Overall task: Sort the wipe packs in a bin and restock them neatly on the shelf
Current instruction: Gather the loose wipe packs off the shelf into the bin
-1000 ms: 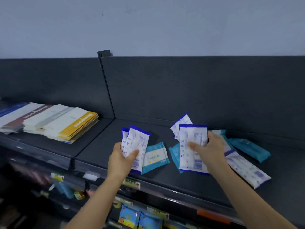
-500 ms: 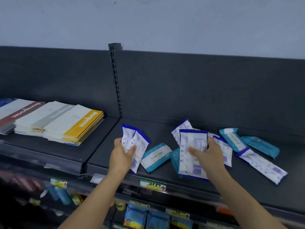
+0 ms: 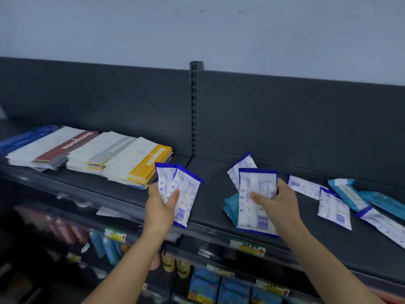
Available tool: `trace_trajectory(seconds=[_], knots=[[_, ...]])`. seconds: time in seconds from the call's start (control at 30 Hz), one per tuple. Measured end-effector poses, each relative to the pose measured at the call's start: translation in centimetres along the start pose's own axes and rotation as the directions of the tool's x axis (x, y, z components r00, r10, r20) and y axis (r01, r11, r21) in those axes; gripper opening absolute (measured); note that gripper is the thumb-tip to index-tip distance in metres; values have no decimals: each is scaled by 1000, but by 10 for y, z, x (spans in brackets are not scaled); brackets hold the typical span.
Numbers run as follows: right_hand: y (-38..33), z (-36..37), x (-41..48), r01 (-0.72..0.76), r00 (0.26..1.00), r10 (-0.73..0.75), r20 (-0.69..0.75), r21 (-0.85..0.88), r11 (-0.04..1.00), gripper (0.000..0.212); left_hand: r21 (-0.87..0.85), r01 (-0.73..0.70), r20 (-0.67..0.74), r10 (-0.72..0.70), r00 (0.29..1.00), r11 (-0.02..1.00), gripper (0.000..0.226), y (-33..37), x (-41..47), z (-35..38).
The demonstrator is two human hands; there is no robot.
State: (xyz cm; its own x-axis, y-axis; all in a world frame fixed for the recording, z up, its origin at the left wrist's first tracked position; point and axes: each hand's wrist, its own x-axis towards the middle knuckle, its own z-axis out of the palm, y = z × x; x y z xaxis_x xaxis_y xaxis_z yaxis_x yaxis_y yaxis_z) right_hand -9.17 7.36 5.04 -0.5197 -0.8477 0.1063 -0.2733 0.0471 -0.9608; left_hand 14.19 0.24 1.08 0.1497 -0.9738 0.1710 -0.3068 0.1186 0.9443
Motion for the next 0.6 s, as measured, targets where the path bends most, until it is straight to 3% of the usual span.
trace_trajectory(seconds=[0.3,0.47,0.6], knots=[[-48,164,-45,42,947,-63,316,71,997,31,56,-5,-191,16,982,998,28,-39,4,-167],[-76,267,-77,80,840,-147,523,148,986,28,93,82,-385,-41,922,992,28,-73,-6,-262],[-92,355,-105,37,721,-173,671,211,977,31,107,199,-541,-111,834,974,27,-101,-19,-331]])
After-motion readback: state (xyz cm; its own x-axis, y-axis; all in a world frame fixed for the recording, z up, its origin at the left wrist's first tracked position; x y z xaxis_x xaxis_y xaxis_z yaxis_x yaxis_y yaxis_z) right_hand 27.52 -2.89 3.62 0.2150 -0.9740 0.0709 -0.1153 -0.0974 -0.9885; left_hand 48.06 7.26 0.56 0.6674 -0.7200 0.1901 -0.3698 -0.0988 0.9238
